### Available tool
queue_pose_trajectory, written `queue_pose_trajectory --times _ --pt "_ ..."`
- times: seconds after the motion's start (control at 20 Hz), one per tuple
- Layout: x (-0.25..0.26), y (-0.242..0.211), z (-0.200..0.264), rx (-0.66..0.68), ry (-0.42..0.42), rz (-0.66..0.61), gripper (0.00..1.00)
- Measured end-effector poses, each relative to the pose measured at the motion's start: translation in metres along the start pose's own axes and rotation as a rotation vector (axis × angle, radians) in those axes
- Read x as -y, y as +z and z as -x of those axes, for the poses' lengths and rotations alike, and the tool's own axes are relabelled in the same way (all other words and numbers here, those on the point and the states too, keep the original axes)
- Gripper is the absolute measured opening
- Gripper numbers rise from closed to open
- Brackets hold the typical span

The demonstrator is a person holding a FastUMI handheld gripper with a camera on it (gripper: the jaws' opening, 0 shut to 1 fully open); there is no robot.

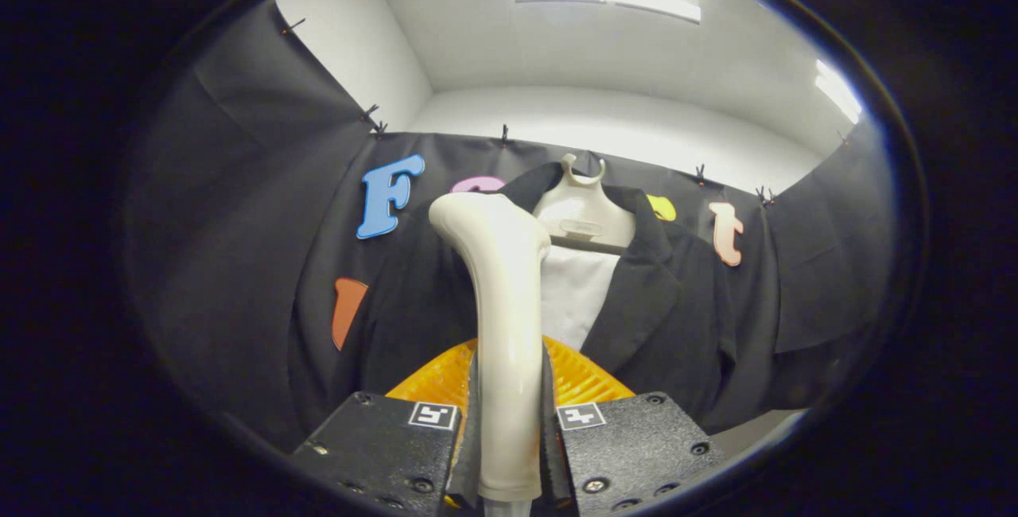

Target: Iron the clothes twice with a garment steamer, once on the left side and once on the right side.

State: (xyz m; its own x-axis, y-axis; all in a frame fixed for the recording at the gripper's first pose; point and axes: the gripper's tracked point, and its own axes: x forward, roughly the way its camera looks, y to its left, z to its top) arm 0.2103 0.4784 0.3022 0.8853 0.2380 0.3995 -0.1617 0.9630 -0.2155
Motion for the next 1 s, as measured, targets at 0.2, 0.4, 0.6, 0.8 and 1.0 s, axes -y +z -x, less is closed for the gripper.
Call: queue_pose_trajectory --times 0.2,0.4,0.6,0.8,1.0 --pt "0.006 -0.019 0.015 -0.036 0.007 0.014 0.32" --pt "0.009 -0.037 0.030 -0.073 0.016 0.023 0.32" --pt "0.005 -0.056 0.050 -0.105 0.031 0.033 0.32" --pt "-0.004 -0.081 0.073 -0.153 0.062 0.054 0.33" --pt "-0.011 -0.102 0.093 -0.189 0.082 0.083 0.32"
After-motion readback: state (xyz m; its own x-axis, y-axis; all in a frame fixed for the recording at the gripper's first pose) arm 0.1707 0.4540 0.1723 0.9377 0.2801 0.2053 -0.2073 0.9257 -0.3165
